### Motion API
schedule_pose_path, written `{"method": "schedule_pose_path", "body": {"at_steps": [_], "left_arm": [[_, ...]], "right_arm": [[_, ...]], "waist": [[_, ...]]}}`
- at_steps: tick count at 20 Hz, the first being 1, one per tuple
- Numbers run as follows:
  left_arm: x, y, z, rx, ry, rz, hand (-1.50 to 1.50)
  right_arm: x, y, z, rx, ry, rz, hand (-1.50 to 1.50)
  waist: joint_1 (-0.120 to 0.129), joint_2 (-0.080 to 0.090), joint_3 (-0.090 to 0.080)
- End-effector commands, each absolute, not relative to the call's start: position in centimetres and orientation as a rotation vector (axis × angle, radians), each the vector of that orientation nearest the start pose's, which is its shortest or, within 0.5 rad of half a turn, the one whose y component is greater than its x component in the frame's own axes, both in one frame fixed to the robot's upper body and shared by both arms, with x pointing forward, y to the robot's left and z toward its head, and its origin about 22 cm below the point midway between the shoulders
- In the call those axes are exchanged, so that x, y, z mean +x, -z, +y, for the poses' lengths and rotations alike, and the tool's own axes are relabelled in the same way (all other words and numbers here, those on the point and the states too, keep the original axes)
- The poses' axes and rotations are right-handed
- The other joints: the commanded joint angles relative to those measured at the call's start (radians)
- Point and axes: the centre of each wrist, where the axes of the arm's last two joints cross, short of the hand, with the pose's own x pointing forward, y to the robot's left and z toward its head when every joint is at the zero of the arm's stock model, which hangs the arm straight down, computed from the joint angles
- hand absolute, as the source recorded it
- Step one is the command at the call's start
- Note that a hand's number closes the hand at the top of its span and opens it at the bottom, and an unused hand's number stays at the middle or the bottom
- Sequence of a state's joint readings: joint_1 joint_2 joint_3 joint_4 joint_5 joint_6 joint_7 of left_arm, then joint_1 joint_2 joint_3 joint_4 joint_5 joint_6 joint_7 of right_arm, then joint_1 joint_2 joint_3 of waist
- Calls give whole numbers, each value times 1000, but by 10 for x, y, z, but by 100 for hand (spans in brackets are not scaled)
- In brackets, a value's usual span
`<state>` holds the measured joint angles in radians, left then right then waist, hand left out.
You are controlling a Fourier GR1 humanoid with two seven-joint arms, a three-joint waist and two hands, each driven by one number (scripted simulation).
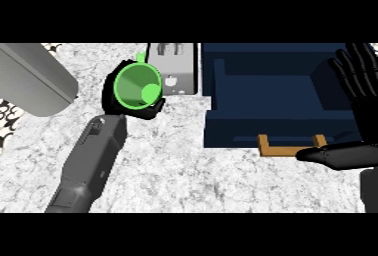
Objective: Pick up the cup, place it into the drawer and close the drawer
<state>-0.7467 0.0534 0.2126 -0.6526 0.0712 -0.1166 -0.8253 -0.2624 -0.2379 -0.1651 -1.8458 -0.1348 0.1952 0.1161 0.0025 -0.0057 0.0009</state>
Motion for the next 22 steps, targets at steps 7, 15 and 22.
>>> {"method": "schedule_pose_path", "body": {"at_steps": [7,15,22], "left_arm": [[424,-134,101,-261,151,-2162,150],[438,-166,47,-131,203,-2031,150],[448,-173,30,-1,255,-1896,150]], "right_arm": [[258,-134,-256,14,-243,-1987,-150],[276,-141,-274,17,-288,-1987,-150],[292,-143,-265,48,-296,-2013,-150]], "waist": [[-15,1,0],[-52,14,0],[-90,32,1]]}}
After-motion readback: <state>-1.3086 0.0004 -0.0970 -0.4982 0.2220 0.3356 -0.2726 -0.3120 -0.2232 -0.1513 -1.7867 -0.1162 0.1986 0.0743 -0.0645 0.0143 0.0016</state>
